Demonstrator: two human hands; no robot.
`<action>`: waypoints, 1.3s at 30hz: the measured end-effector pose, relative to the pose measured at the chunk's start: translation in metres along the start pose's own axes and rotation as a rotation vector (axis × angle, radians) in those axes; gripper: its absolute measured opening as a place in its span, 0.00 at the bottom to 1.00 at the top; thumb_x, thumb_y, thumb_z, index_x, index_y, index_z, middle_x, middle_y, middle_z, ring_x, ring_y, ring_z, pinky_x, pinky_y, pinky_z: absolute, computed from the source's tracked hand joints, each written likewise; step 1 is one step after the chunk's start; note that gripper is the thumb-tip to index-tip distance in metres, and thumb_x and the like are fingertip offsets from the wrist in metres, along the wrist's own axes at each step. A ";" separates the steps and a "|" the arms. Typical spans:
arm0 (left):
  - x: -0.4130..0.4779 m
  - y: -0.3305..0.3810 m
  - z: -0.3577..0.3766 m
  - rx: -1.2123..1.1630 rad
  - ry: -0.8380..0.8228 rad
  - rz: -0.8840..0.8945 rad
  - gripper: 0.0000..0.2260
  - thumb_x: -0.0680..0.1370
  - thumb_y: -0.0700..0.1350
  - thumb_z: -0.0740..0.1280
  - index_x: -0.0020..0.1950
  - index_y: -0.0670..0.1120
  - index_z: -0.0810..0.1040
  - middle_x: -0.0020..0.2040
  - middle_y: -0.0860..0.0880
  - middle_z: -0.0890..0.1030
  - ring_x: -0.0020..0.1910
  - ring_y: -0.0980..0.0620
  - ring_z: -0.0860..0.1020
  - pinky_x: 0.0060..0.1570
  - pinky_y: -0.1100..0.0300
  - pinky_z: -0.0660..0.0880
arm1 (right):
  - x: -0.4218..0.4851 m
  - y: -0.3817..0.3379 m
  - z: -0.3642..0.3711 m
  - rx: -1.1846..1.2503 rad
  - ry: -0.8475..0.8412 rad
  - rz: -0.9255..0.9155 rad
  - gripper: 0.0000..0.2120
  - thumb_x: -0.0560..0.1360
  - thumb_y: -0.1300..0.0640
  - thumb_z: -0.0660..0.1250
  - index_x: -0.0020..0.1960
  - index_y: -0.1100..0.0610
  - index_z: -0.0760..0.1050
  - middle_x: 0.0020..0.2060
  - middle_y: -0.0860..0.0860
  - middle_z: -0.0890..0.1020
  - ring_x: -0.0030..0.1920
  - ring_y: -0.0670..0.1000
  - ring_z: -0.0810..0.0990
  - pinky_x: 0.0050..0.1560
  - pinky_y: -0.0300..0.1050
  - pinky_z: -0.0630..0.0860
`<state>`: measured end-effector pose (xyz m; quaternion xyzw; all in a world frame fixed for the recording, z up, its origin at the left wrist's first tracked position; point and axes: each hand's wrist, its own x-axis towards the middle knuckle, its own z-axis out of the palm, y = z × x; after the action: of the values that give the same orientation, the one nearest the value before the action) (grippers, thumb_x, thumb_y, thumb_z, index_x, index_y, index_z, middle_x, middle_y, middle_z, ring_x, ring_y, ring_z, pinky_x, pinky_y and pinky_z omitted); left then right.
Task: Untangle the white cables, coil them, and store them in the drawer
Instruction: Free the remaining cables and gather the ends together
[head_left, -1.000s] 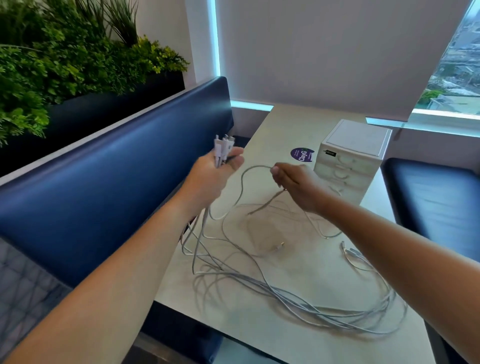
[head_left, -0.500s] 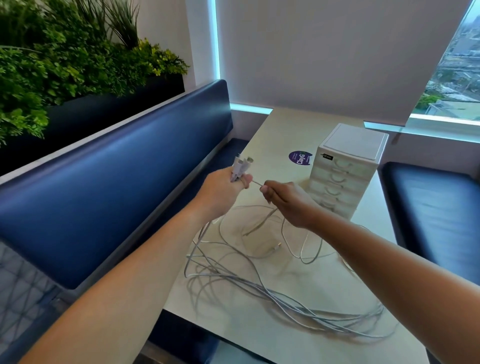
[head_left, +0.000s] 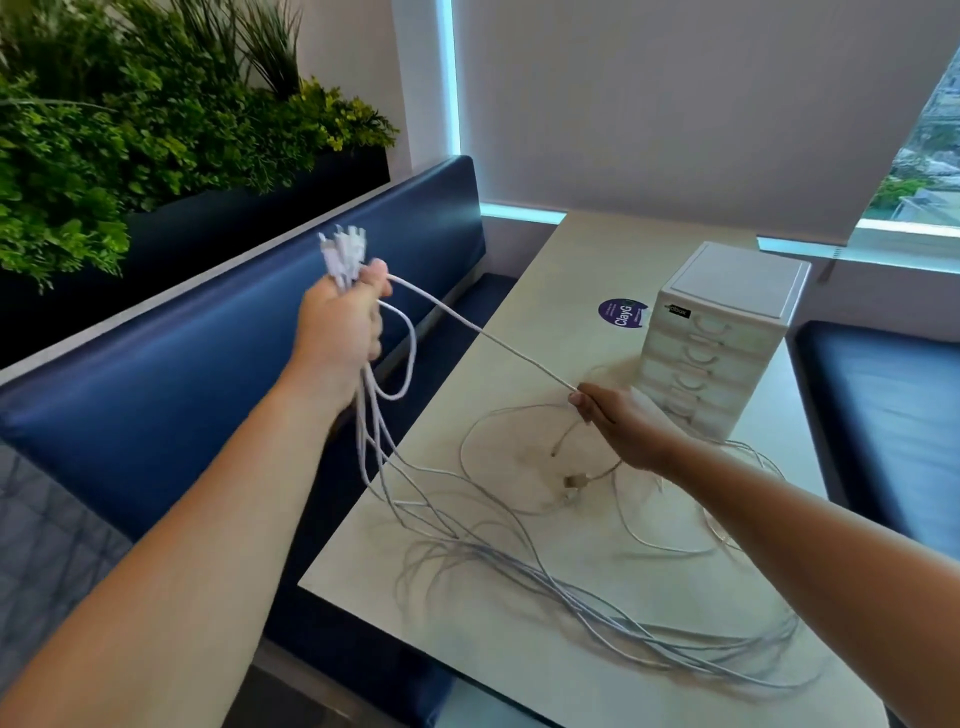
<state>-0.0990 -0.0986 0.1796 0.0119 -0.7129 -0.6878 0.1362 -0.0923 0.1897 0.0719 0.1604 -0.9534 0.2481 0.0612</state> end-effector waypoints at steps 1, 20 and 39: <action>0.002 0.004 -0.006 -0.005 0.010 0.014 0.13 0.83 0.48 0.61 0.40 0.47 0.71 0.22 0.57 0.61 0.21 0.58 0.57 0.20 0.65 0.55 | -0.003 0.006 0.001 -0.013 0.005 0.008 0.17 0.82 0.48 0.51 0.39 0.56 0.67 0.30 0.54 0.74 0.33 0.56 0.73 0.37 0.50 0.69; 0.004 0.004 -0.039 -0.055 0.205 0.005 0.12 0.83 0.49 0.59 0.41 0.48 0.71 0.24 0.56 0.61 0.23 0.57 0.57 0.23 0.64 0.56 | -0.010 0.063 0.013 -0.150 -0.144 0.091 0.13 0.82 0.56 0.55 0.44 0.52 0.76 0.42 0.46 0.79 0.49 0.54 0.78 0.45 0.42 0.66; -0.012 -0.016 -0.024 0.148 0.041 -0.042 0.07 0.81 0.51 0.64 0.56 0.58 0.78 0.31 0.53 0.63 0.27 0.53 0.60 0.26 0.62 0.61 | 0.026 -0.004 -0.087 0.500 0.473 0.102 0.10 0.79 0.65 0.58 0.54 0.56 0.77 0.41 0.52 0.82 0.37 0.42 0.81 0.46 0.37 0.77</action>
<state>-0.0854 -0.1207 0.1622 0.0510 -0.7584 -0.6356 0.1353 -0.1124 0.2220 0.1548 0.0607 -0.8294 0.5069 0.2269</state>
